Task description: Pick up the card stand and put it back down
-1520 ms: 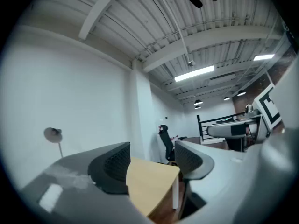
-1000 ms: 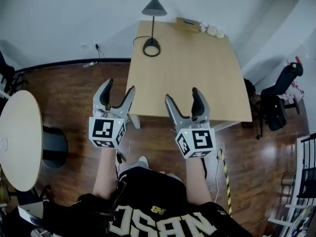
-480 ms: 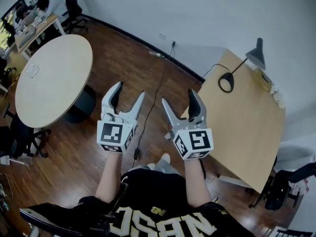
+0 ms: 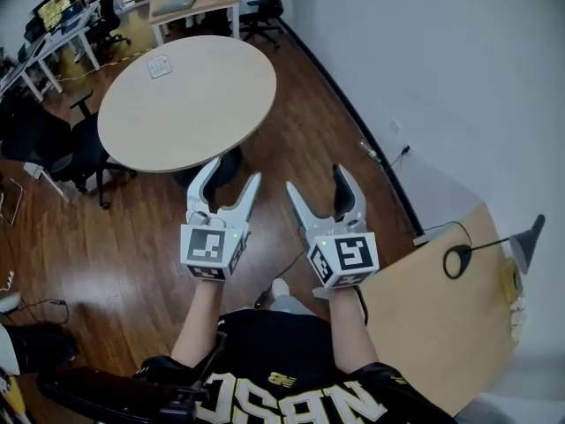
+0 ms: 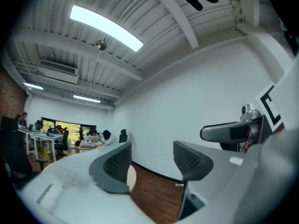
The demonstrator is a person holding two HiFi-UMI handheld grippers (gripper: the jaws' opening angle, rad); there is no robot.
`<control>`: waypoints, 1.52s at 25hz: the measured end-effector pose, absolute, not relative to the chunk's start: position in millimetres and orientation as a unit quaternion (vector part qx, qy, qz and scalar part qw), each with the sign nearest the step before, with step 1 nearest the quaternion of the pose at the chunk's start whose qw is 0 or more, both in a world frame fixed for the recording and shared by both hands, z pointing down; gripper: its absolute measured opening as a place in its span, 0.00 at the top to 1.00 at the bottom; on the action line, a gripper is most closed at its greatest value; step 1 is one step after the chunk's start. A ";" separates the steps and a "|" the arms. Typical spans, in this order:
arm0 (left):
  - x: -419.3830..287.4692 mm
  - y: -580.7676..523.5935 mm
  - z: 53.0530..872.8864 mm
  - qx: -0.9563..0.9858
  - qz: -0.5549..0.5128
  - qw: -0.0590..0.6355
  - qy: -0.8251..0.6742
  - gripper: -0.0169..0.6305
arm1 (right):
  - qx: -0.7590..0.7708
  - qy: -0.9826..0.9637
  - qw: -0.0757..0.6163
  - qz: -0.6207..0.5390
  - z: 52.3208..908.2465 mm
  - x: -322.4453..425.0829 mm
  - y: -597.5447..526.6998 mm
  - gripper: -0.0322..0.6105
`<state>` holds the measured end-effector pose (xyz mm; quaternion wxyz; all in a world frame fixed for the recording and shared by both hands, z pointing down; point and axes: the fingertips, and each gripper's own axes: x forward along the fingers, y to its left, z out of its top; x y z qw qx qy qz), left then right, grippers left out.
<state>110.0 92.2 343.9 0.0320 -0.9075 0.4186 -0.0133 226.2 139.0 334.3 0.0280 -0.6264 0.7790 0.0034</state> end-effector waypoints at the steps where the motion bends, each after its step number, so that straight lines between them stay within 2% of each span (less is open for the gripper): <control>1: 100.7 86.2 340.3 -0.899 -0.013 0.036 0.437 0.54 | -0.610 0.792 0.030 0.004 330.4 218.0 128.1 0.36; 18: -5.4 25.9 344.7 -0.800 -0.043 0.042 0.596 0.54 | -0.426 0.902 0.065 0.001 331.8 112.7 17.2 0.36; 38: -154.1 -161.9 368.6 -0.806 -0.026 0.006 0.592 0.54 | -0.440 0.898 0.025 -0.004 341.8 -31.3 -162.4 0.36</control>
